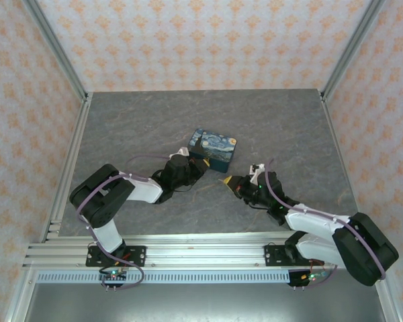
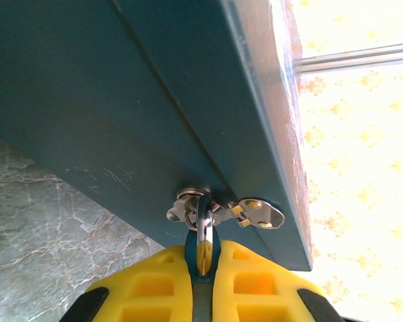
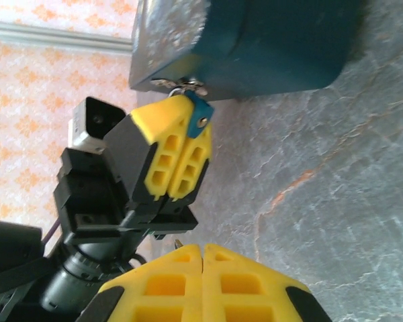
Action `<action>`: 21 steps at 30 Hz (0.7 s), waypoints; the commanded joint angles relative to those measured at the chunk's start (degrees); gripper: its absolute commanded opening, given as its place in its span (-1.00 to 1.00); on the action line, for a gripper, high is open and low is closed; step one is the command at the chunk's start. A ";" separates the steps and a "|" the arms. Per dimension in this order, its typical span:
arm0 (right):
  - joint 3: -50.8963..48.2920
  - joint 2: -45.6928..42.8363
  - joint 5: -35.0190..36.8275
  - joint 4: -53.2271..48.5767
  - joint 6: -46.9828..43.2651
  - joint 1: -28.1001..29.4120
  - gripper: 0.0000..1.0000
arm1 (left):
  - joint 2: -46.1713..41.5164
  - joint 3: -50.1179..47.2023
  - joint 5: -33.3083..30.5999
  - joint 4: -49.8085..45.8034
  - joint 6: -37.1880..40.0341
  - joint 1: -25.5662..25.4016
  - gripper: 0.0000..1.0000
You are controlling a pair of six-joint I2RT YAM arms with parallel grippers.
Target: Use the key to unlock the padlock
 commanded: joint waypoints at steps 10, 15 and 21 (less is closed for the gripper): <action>0.38 7.44 7.51 10.63 7.22 0.60 -1.00 | 3.53 -1.39 -0.48 13.86 -3.88 -1.16 -1.00; 1.60 11.20 9.91 13.32 10.08 1.44 -1.00 | 3.57 -2.67 -4.10 16.20 -6.76 -1.92 -1.00; 3.30 13.64 12.19 13.77 12.10 2.59 -1.00 | 3.90 -3.16 -6.51 17.35 -8.69 -2.66 -1.00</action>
